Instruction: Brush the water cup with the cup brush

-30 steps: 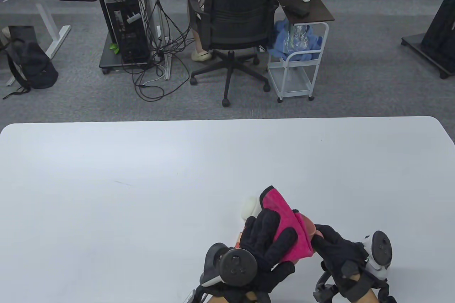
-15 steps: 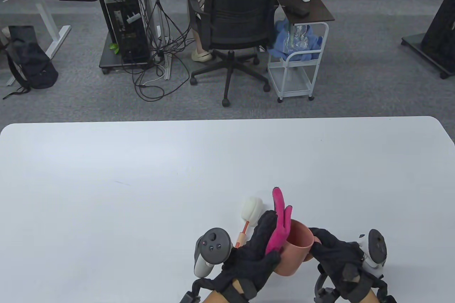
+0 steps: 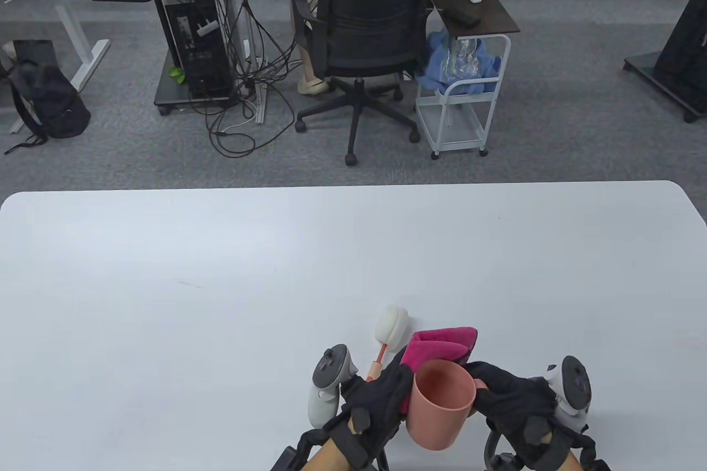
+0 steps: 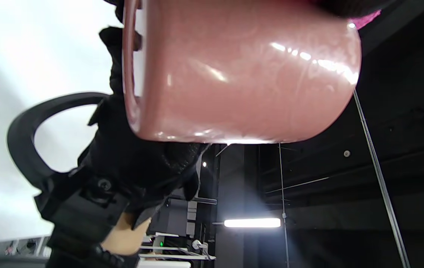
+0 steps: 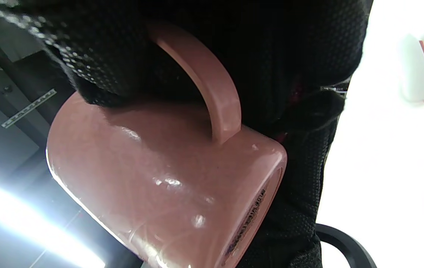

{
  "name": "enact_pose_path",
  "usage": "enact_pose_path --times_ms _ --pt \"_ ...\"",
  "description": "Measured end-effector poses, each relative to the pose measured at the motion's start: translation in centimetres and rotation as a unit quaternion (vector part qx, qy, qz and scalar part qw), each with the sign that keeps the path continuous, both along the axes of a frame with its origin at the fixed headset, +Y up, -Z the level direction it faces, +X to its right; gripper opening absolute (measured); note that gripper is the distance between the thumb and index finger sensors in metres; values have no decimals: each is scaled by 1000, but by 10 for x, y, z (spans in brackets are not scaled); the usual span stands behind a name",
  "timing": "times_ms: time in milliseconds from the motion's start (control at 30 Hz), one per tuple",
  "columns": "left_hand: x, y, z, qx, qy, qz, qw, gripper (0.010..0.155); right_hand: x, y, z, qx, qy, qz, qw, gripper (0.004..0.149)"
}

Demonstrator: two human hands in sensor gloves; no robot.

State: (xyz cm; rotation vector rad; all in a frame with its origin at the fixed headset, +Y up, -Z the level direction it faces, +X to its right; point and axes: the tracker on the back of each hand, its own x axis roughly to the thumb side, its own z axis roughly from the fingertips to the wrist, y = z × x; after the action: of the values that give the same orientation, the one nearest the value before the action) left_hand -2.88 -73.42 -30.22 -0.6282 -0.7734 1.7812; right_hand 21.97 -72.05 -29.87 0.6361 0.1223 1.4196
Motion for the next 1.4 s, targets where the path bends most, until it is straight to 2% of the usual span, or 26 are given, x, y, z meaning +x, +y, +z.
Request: enact_pose_path --times_ms 200,333,433,500,633,700,800,867,967,1033,1100,1167,1300,1400 --pt "0 8 4 34 23 -10 999 63 12 -3 -2 -14 -46 -15 999 35" --pt "-1 19 8 111 57 -69 990 64 17 -5 -4 -25 -73 -18 997 35" --pt "-3 27 11 189 93 -144 967 64 18 -6 -3 -34 -88 -15 995 35" --pt "-4 31 14 239 118 -188 945 65 17 -7 -2 -41 -97 -14 994 35" --pt "-1 43 23 345 158 -273 884 64 17 -9 -2 -57 -113 -11 992 35" --pt "2 45 25 372 165 -303 862 64 19 -9 -1 -63 -123 -8 990 35" --pt "6 45 27 392 164 -329 843 62 22 -11 -1 -70 -143 2 987 35" --pt "10 46 30 420 164 -359 818 61 22 -12 -1 -80 -150 9 985 36" --pt "19 50 40 484 178 -420 747 60 21 -13 1 -95 -159 10 983 36" --pt "28 54 46 521 197 -469 686 61 20 -13 1 -99 -153 23 983 38" --pt "34 54 50 544 204 -504 640 62 17 -15 0 -100 -141 45 984 38" --pt "36 54 50 550 213 -518 620 63 18 -16 0 -105 -146 35 983 38" --pt "32 50 46 513 206 -505 662 64 17 -14 0 -95 -145 43 984 38" --pt "29 53 45 510 215 -495 671 66 18 -12 0 -87 -142 28 986 38"
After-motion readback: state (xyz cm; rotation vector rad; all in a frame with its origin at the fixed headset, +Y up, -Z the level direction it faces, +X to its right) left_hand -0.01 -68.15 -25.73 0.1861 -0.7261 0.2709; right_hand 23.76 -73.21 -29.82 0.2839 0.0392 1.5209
